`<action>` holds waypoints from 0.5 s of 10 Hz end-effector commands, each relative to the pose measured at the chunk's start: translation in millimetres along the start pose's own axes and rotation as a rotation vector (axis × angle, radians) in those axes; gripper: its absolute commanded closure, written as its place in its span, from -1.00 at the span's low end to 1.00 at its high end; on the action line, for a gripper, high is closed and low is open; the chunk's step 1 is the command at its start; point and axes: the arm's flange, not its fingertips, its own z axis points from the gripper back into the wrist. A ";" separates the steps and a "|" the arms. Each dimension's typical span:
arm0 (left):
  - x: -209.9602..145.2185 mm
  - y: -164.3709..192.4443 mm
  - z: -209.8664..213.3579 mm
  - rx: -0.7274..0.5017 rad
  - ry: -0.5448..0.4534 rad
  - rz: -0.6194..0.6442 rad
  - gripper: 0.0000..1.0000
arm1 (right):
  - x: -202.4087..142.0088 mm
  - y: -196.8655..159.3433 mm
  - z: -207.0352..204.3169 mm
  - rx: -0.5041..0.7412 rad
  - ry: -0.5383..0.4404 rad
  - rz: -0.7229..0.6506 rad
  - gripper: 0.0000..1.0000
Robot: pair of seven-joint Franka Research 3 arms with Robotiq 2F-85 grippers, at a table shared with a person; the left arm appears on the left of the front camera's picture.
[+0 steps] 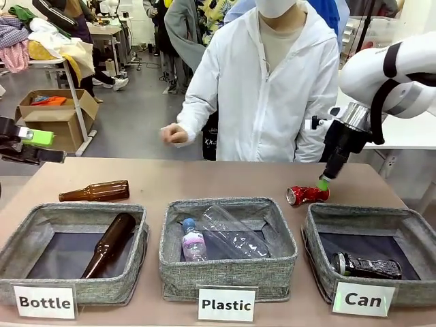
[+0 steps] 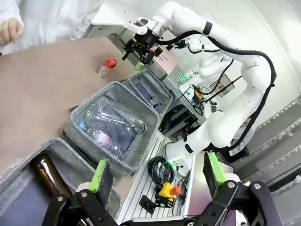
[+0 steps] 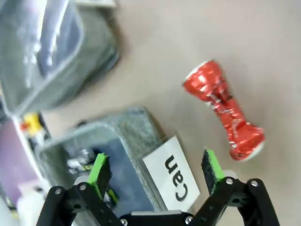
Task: Sort the can waste into the basket.
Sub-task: Pick up the can waste from the table and place it in the right Fabric basket.
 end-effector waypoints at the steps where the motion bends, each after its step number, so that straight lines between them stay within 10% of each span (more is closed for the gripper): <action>1: -4.4 -2.6 -1.7 -0.005 0.000 -0.004 -1.00 | 2.7 -3.6 -1.6 -0.121 0.216 0.505 -1.00; 4: -4.4 -2.6 -1.7 -0.005 0.000 -0.004 -1.00 | 5.7 -6.6 -9.6 -0.256 0.008 0.378 -1.00; 5: -4.4 -2.6 -1.7 -0.005 0.000 -0.004 -1.00 | 10.5 -3.2 -6.6 -0.110 0.211 0.401 -1.00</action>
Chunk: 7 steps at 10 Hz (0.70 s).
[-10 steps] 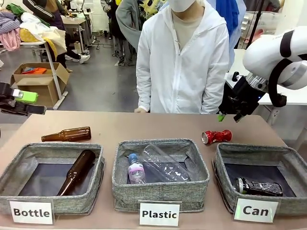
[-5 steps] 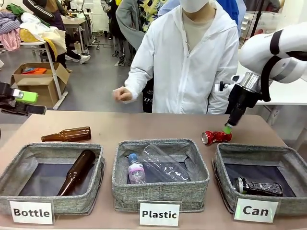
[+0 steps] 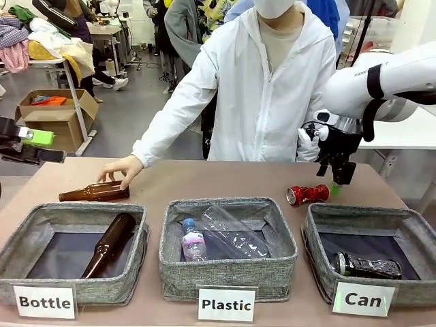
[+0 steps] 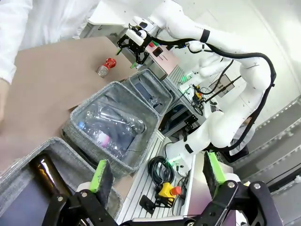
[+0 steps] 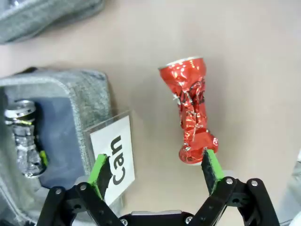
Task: Sort the can waste into the basket.
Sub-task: Pick up the can waste from the table and place it in the right Fabric basket.
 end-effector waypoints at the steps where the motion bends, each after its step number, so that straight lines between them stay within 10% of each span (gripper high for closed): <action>1: -4.4 -2.5 -1.6 -0.005 0.000 -0.004 -1.00 | -1.8 7.4 -1.5 0.089 0.027 -0.002 -1.00; 7: -4.4 -2.5 -1.6 -0.005 0.000 -0.004 -1.00 | 15.7 -21.9 -30.2 -0.048 -0.055 0.061 -1.00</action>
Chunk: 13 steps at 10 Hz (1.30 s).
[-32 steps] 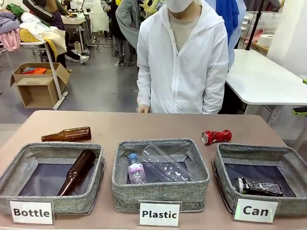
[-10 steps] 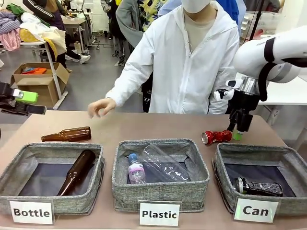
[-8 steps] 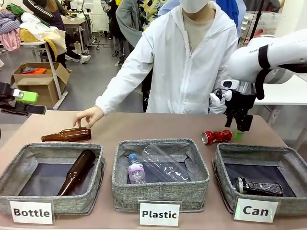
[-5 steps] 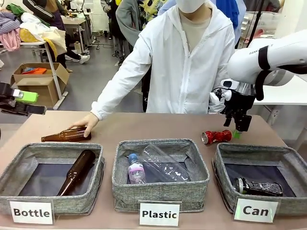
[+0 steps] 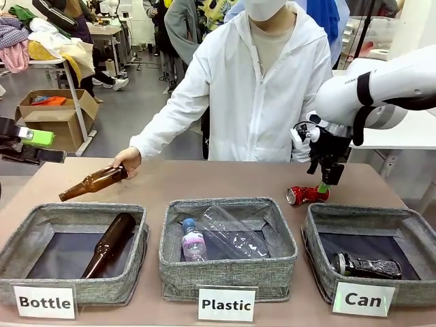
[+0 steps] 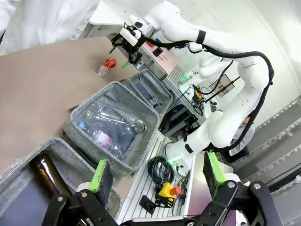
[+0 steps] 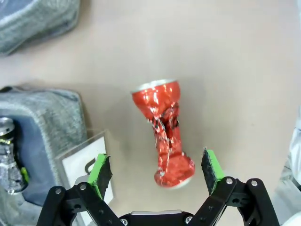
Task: Sort the can waste into the basket.
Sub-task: Pick up the can waste from the table and place it in the right Fabric basket.
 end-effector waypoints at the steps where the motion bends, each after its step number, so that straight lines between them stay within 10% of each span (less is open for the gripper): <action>1: 0.0 0.0 0.0 0.000 0.000 0.000 -1.00 | 0.3 -8.8 -19.6 0.040 0.011 0.022 -1.00; 6: -64.7 -45.8 171.3 -0.013 -0.344 -0.110 -1.00 | 2.5 -19.2 -66.0 0.109 0.058 0.003 -1.00; 9: -96.5 -49.9 201.7 -0.009 -0.461 -0.126 -1.00 | 7.2 -19.6 -71.7 0.115 0.070 -0.001 -1.00; 10: -95.8 -48.7 200.7 -0.019 -0.465 -0.129 -1.00 | 7.9 -17.2 -69.3 0.109 0.077 0.005 0.08; 11: -92.2 -47.3 195.1 -0.028 -0.453 -0.134 -1.00 | 6.0 -15.9 -68.9 0.121 0.080 0.001 0.19; 12: -88.8 -47.8 190.5 -0.030 -0.442 -0.137 -1.00 | 4.8 -15.4 -69.3 0.129 0.081 -0.005 1.00; 13: -84.1 -46.9 184.9 -0.037 -0.424 -0.136 -1.00 | 3.5 -15.5 -69.6 0.132 0.081 -0.008 1.00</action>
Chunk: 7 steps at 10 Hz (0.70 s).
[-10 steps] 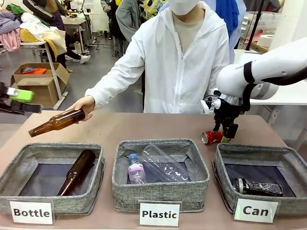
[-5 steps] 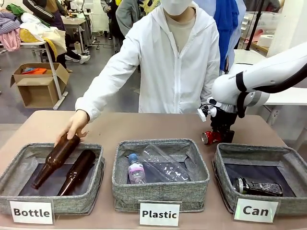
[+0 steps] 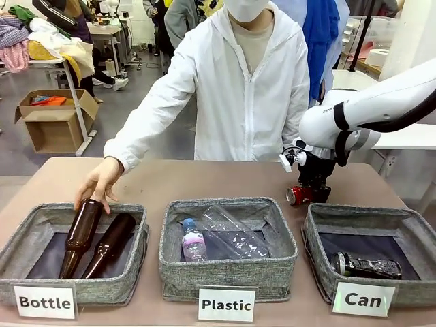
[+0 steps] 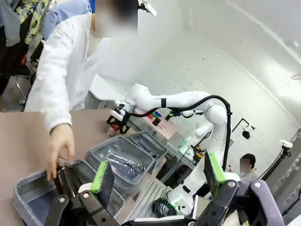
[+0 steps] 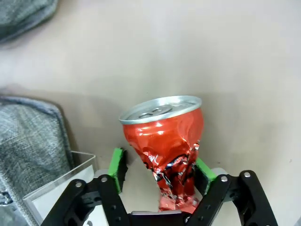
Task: Sort the can waste into the basket.
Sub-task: Pick up the can waste from the table and place it in the right Fabric basket.
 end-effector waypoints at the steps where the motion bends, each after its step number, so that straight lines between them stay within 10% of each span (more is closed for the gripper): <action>1: 2.8 -0.5 -18.7 -0.020 0.033 -0.020 -1.00 | 1.7 -2.0 0.1 0.016 0.028 -0.026 1.00; 2: 7.4 3.5 -36.6 -0.034 0.090 -0.011 -1.00 | 0.8 -2.3 0.8 0.016 0.026 -0.033 0.73; 7: 0.9 32.5 -195.0 -0.063 0.560 0.065 -1.00 | -28.6 17.1 33.3 -0.041 -0.024 -0.111 1.00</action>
